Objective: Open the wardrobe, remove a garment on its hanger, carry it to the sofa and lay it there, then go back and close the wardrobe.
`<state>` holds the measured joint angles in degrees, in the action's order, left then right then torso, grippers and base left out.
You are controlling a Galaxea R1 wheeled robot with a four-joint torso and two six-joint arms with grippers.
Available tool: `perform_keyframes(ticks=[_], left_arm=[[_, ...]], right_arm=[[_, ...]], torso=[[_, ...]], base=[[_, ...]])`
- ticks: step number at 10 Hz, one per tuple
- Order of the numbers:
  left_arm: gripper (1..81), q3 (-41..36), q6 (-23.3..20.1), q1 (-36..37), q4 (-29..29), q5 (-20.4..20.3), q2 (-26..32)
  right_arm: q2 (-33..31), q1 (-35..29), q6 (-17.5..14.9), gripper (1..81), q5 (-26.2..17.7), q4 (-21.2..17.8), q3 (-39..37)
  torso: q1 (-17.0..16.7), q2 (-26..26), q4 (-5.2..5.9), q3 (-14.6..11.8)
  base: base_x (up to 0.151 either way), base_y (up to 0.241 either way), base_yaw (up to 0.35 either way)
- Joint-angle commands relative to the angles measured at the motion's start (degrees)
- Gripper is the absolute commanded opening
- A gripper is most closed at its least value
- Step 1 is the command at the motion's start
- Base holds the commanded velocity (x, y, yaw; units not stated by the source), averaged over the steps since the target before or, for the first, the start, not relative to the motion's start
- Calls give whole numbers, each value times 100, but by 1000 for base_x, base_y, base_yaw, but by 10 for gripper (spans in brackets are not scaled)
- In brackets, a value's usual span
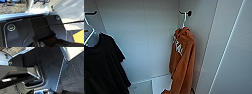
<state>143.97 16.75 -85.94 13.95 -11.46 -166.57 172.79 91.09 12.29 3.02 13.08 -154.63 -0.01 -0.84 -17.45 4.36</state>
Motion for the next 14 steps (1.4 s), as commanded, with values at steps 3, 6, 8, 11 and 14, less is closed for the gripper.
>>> perform_keyframes(ticks=[3,6,8,11,14], left_arm=[[811,-1969,21,1189,135,583,1240],[811,-2382,48,1944,73,1146,1486],[811,-2558,56,2331,64,1383,1583],[811,-2874,118,2893,-93,1770,1767],[811,-3855,153,3552,-454,1954,2363]], right_arm=[[-31,-244,19,811,-285,-25,4],[-23,-279,37,811,-285,-34,4],[-31,-279,46,811,-285,-25,4],[-14,-297,46,811,-285,-16,4],[-31,-297,54,811,-285,-16,4]], torso=[[1,0,0,0],[1,0,0,0],[1,0,0,0],[1,0,0,0],[1,2,0,2]], base=[[0,0,0],[0,0,0],[0,0,0],[0,0,0],[0,0,0]])
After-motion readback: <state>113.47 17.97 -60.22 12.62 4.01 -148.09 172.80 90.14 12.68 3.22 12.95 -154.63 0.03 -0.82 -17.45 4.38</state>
